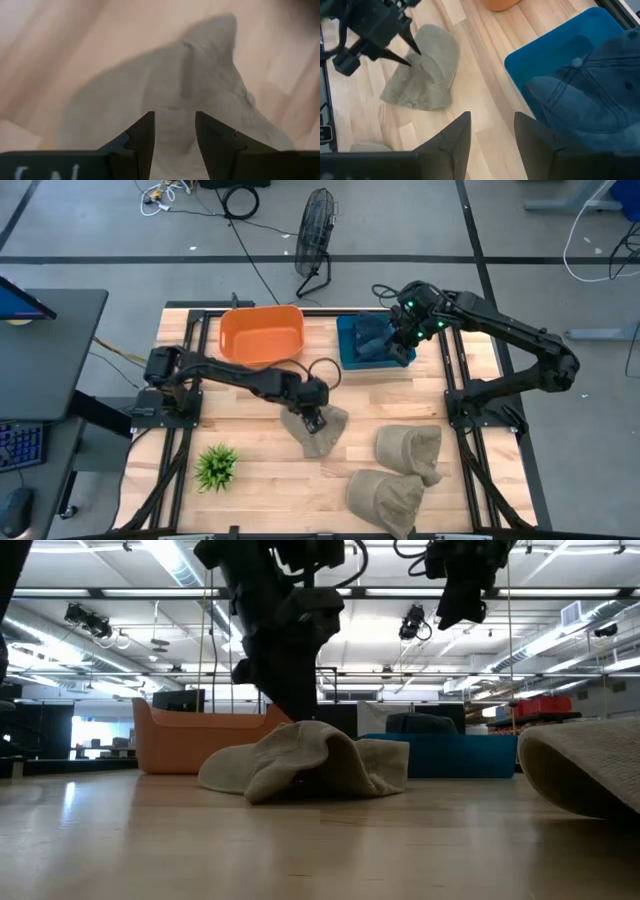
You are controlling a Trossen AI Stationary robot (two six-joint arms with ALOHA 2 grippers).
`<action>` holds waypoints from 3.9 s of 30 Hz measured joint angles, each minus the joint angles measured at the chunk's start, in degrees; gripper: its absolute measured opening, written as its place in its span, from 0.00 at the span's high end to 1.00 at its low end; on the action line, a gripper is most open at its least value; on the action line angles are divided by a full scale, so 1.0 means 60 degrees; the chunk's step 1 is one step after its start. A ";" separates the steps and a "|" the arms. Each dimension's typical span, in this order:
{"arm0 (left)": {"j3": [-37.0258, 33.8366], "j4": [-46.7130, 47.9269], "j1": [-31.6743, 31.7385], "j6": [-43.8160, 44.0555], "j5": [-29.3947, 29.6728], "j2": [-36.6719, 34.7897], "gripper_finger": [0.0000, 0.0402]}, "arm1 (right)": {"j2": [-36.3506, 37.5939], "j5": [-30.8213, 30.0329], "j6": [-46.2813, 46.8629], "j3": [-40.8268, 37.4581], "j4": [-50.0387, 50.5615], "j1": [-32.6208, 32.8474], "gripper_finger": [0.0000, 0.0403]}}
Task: Pick & Place hat
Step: Put the top left brown cap into the orange bin
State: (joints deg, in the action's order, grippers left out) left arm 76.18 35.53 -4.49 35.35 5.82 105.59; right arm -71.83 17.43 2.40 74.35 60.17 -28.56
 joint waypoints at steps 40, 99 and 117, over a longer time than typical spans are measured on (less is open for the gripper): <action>-0.0018 0.0256 -0.0405 0.1893 0.1032 -0.0912 0.99 | 0.0000 0.0000 -0.0478 0.0000 0.0213 0.0031 0.61; -0.0018 0.2599 0.6801 0.0151 0.2824 -0.1094 0.99 | 0.0000 0.0007 -0.0471 0.0000 0.0505 0.0027 0.61; -0.0018 0.1745 0.6892 0.0165 0.2057 -0.0701 0.89 | 0.0000 0.0011 -0.0226 0.0000 0.0545 0.0030 0.61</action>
State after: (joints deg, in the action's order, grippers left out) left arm 76.07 46.00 36.86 36.35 18.16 101.38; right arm -71.83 17.50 1.04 74.35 63.44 -28.39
